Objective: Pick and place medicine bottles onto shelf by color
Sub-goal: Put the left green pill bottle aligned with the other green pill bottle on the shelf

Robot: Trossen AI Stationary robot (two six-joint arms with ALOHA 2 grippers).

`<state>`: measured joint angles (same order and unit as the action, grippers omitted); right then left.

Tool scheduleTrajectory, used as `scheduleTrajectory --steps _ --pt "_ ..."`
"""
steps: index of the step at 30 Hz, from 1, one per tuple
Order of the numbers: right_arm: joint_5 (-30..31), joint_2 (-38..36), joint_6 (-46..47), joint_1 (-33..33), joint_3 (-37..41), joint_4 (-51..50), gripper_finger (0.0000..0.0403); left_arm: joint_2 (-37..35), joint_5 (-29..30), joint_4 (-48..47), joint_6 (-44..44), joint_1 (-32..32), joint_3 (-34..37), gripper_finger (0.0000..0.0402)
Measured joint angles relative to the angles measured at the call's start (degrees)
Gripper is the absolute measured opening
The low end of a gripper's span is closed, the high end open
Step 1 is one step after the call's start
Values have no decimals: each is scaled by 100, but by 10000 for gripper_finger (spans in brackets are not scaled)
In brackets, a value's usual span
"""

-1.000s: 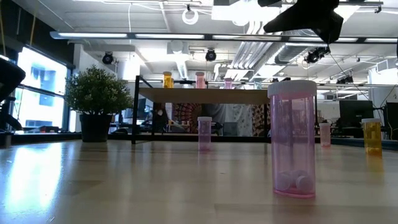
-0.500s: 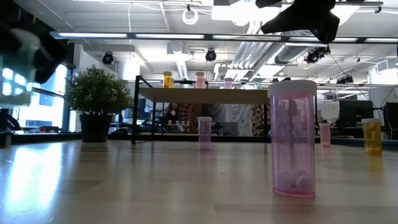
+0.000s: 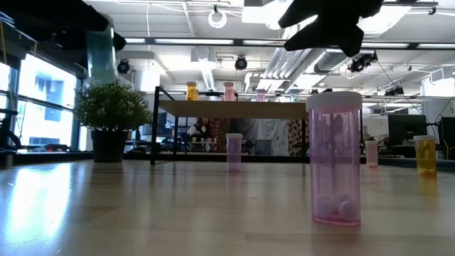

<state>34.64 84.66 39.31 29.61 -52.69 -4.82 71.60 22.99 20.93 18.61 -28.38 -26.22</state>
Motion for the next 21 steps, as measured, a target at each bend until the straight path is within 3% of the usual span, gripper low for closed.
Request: scheduleTrajectory --steps 10,21 --pt "-329 0 -981 -462 -2 533 189 -86 -228 -2 -188 704 0 117" --pt "-1474 0 -2466 -1154 -7 1026 253 -86 -248 651 -411 1358 -24 117"
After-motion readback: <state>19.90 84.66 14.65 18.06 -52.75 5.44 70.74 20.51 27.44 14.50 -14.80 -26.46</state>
